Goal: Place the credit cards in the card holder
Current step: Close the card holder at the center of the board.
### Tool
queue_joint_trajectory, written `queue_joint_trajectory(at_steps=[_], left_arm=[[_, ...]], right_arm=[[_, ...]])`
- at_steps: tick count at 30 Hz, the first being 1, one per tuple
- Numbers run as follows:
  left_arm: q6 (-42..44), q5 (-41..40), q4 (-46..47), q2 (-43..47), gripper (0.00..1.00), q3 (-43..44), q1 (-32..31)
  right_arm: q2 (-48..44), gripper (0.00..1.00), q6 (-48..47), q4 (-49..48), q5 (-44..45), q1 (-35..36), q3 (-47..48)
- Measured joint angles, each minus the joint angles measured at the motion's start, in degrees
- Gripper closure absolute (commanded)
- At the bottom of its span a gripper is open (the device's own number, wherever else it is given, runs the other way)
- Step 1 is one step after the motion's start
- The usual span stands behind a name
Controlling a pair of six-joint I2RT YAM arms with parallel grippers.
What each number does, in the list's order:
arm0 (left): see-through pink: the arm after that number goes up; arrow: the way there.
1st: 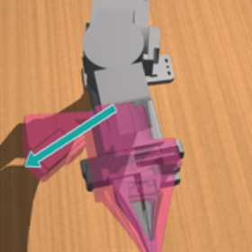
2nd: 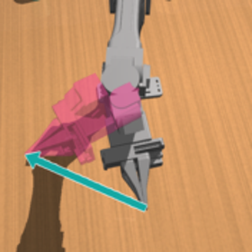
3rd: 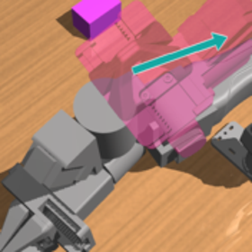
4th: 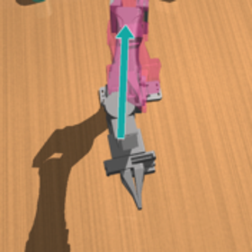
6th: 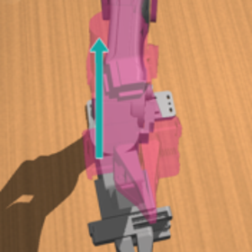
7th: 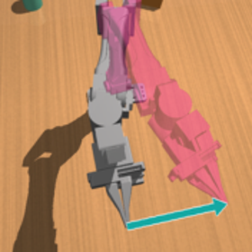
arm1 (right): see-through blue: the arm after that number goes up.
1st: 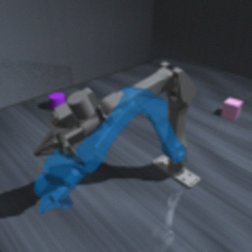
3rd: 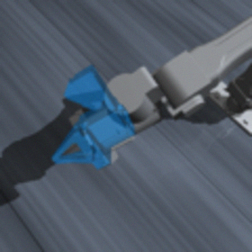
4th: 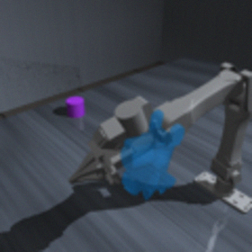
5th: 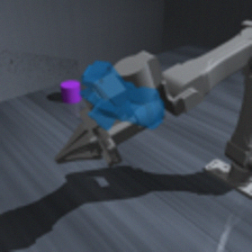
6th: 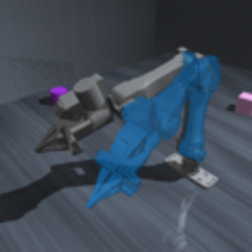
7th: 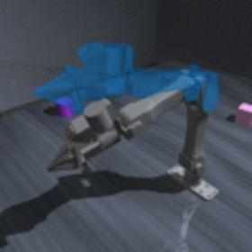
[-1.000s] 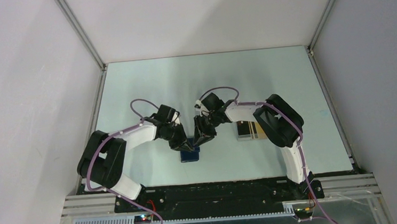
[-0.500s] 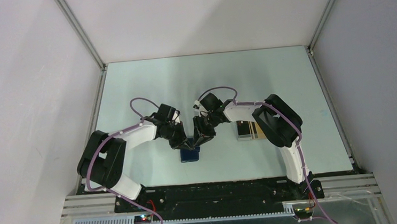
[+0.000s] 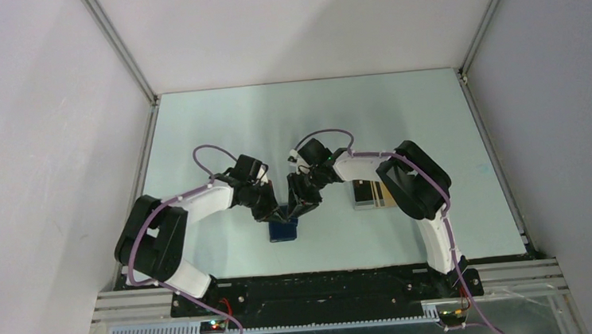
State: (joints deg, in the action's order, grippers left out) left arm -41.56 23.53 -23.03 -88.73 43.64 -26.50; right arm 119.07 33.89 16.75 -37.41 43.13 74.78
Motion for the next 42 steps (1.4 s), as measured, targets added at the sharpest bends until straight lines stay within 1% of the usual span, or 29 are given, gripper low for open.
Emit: queue_joint_trajectory(at_steps=[4, 12, 35, 37, 38, 39, 40, 42], left_arm=[[-0.02, -0.85, 0.13, 0.26, 1.00, 0.00, 0.00], [0.00, -2.54, 0.22, 0.66, 1.00, 0.00, 0.00], [0.04, -3.19, 0.04, 1.20, 1.00, 0.00, 0.00], [0.04, -3.65, 0.00, 1.51, 0.95, 0.00, 0.00], [0.07, -3.78, 0.00, 1.62, 0.88, 0.00, 0.00], [0.07, -3.87, -0.02, 1.75, 0.84, 0.00, 0.00], [0.11, -3.87, -0.09, 1.88, 0.78, 0.00, 0.00], [0.11, -3.85, -0.20, 2.43, 0.71, 0.00, 0.00]], right_arm=[[-0.59, 0.57, -0.22, 1.20, 0.48, -0.20, 0.00], [-1.29, 0.57, -1.64, 3.89, 0.96, -0.35, 0.00], [-0.44, 0.63, -1.33, 3.41, -0.15, 1.14, 0.00], [-0.22, 0.64, -1.18, 2.89, -0.68, 1.25, 0.00], [-0.07, 0.64, -1.07, 2.62, -0.94, 1.31, 0.00], [0.09, 0.64, -1.03, 2.36, -1.25, 1.40, 0.00], [0.20, 0.64, -0.98, 2.16, -1.46, 1.44, 0.00], [0.42, 0.64, -0.85, 1.73, -1.99, 1.57, 0.00]])
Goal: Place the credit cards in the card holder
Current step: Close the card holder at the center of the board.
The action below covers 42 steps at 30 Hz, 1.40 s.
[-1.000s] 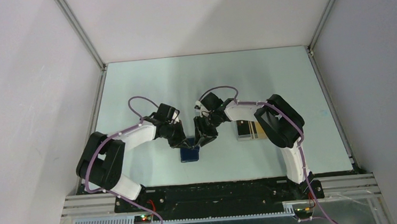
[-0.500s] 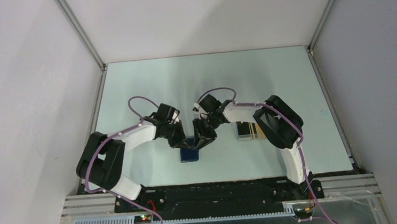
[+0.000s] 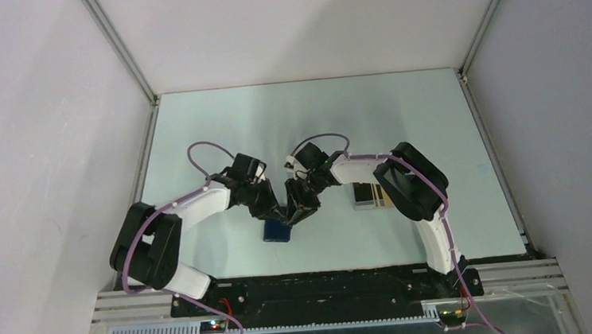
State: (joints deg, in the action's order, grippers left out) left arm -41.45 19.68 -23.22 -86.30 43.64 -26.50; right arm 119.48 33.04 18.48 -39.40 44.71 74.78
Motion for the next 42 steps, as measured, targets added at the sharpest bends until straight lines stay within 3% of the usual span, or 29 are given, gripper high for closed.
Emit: queue_joint_trajectory(at_steps=[5, 9, 19, 42], left_arm=[[0.28, -1.11, -1.42, 3.43, 0.60, 0.00, 0.74], [1.73, -4.92, -4.83, 7.91, 0.56, 0.00, 2.27], [5.14, -9.53, -10.88, 3.96, 0.61, 0.04, 3.54], [6.99, -4.17, -9.11, -0.37, 0.65, 0.09, 4.17]], right_arm=[[0.13, 0.65, 0.02, -0.28, -0.28, 0.11, 0.00], [0.22, 0.65, 0.09, -0.50, -0.52, 0.15, 0.00], [0.26, 0.65, 0.90, -0.72, -0.57, 0.22, 0.00], [2.34, 0.73, 3.21, -3.93, -4.98, -0.39, 0.00]])
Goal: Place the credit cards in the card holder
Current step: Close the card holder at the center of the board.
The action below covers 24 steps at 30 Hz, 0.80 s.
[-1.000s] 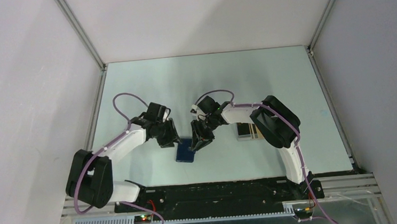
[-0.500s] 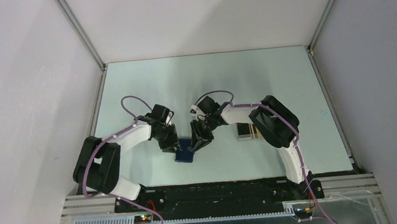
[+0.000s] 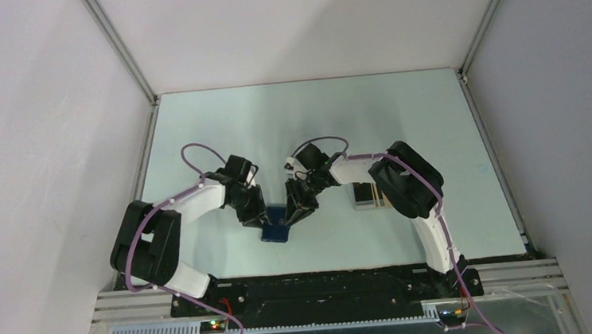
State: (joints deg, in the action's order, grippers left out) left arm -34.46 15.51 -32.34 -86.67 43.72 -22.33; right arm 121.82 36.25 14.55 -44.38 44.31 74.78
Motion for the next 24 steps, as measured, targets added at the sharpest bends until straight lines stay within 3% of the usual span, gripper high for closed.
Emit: queue_joint_trajectory(at_steps=[6, 14, 17, 24], left_arm=[[0.02, 0.24, -0.15, -0.35, 0.66, 0.22, 0.09], [0.00, 0.24, -0.15, -0.42, 0.67, 0.22, 0.13], [-0.02, 0.68, 0.13, -0.70, 0.68, 0.26, 0.13], [-0.02, 1.44, 0.52, -1.03, 0.70, 0.28, 0.13]], right_arm=[[0.37, 0.68, -0.04, -0.50, -1.16, -0.28, -0.02], [-1.49, 0.47, 0.94, -6.34, -2.45, -0.28, -3.34], [-2.84, 0.48, 1.95, -9.46, -2.45, -0.55, -5.84], [-3.43, 0.59, 4.96, -14.29, -3.52, -1.57, -9.42]])
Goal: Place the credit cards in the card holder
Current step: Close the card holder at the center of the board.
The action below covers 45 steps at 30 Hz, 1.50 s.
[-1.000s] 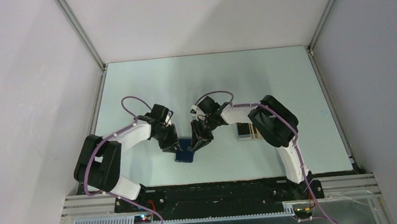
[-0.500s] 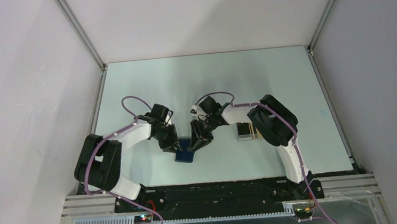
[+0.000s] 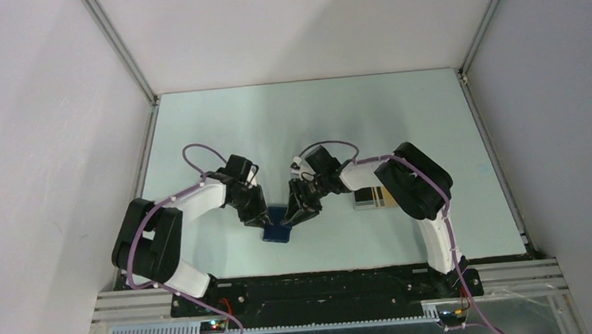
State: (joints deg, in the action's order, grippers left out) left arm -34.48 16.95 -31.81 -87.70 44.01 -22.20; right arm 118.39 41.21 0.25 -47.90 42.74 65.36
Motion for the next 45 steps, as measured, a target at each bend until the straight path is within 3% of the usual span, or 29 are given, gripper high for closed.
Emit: queue_joint_trajectory(at_steps=[5, 13, 36, 45], left_arm=[[0.00, 0.00, -0.02, -0.07, 0.71, 0.02, 0.00], [0.00, -0.02, -0.02, -0.07, 0.72, 0.02, 0.00], [-0.15, 0.00, -0.04, -0.04, 0.74, 0.02, 0.00], [-0.59, -0.02, -0.11, -0.04, 0.74, 0.04, -0.02]], right_arm=[[0.00, 0.68, 0.81, -0.15, 0.96, 0.04, -0.44], [0.55, 0.73, 2.64, -1.05, 1.03, -0.24, -0.74], [0.98, 0.72, 5.29, -1.62, 1.55, -0.07, -0.74], [0.35, 0.77, 1.86, 6.54, 6.64, 1.64, 2.80]])
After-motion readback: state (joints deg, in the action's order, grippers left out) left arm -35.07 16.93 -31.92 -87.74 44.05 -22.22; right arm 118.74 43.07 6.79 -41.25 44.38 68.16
